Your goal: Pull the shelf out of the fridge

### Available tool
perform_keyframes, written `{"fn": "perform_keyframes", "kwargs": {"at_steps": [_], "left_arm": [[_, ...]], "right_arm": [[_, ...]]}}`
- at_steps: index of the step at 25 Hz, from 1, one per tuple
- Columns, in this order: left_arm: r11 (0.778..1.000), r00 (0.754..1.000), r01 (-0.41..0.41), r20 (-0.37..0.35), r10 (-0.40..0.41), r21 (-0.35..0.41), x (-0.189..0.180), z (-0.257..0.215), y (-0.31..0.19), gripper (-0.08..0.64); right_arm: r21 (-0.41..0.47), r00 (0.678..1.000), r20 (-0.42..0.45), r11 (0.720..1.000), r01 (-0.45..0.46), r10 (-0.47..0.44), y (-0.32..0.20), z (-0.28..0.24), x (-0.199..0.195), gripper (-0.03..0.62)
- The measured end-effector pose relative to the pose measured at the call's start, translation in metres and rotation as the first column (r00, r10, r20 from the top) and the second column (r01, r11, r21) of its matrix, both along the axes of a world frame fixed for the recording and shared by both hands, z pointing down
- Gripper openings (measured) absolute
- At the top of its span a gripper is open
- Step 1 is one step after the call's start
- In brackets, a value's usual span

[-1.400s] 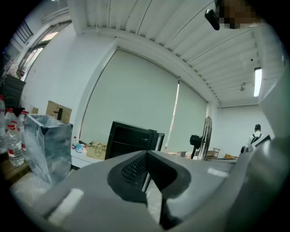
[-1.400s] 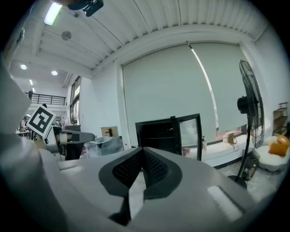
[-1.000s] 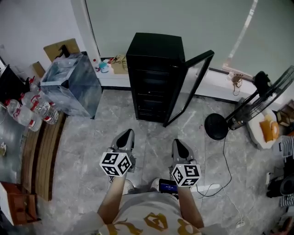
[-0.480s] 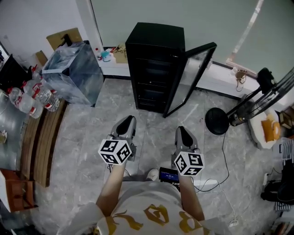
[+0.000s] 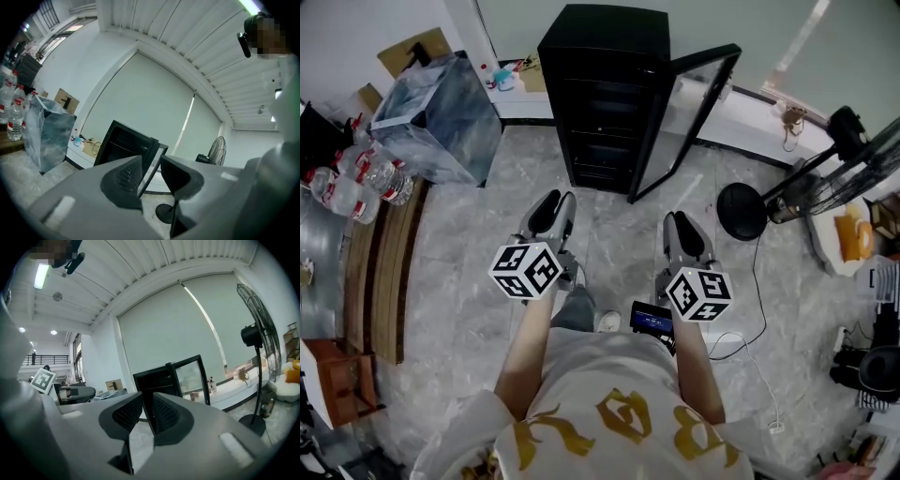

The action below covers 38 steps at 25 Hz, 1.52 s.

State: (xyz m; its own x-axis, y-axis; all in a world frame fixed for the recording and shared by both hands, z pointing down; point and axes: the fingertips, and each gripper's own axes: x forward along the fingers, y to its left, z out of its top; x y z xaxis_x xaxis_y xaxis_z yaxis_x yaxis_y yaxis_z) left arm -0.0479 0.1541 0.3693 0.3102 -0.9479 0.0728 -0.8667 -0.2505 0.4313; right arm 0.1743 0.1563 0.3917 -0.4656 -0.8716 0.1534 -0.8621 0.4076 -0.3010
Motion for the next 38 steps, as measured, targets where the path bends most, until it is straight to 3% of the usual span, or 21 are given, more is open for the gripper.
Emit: {"fn": "perform_keyframes", "kwargs": {"at_steps": [8, 16, 22, 33, 36, 38], "left_arm": [[1.0, 0.999, -0.013, -0.045, 0.013, 0.001, -0.004, 0.012, -0.073, 0.118], [0.997, 0.995, -0.076, -0.071, 0.076, 0.0, -0.023, 0.01, -0.193, 0.118], [0.992, 0.978, -0.128, -0.168, 0.124, -0.014, -0.035, 0.014, -0.276, 0.118], [0.972, 0.954, -0.226, -0.216, 0.207, -0.07, -0.028, 0.043, -0.352, 0.118], [0.97, 0.942, -0.226, -0.273, 0.195, -0.087, -0.031, 0.053, -0.361, 0.121], [0.965, 0.908, -0.239, -0.377, 0.183, -0.108, -0.03, 0.064, -0.368, 0.14]], "right_arm": [[-0.02, 1.0, -0.017, 1.0, -0.009, 0.009, -0.062, 0.01, -0.009, 0.087], [-0.031, 0.998, -0.018, 0.998, -0.061, 0.061, -0.164, 0.005, -0.029, 0.095], [-0.019, 0.996, -0.016, 0.996, -0.085, 0.085, -0.231, -0.001, -0.045, 0.112], [-0.051, 0.986, -0.041, 0.985, -0.164, 0.162, -0.288, 0.008, -0.051, 0.11], [-0.054, 0.984, -0.045, 0.984, -0.172, 0.17, -0.294, 0.009, -0.052, 0.109], [-0.049, 0.985, -0.036, 0.984, -0.173, 0.171, -0.296, 0.006, -0.051, 0.112]]}}
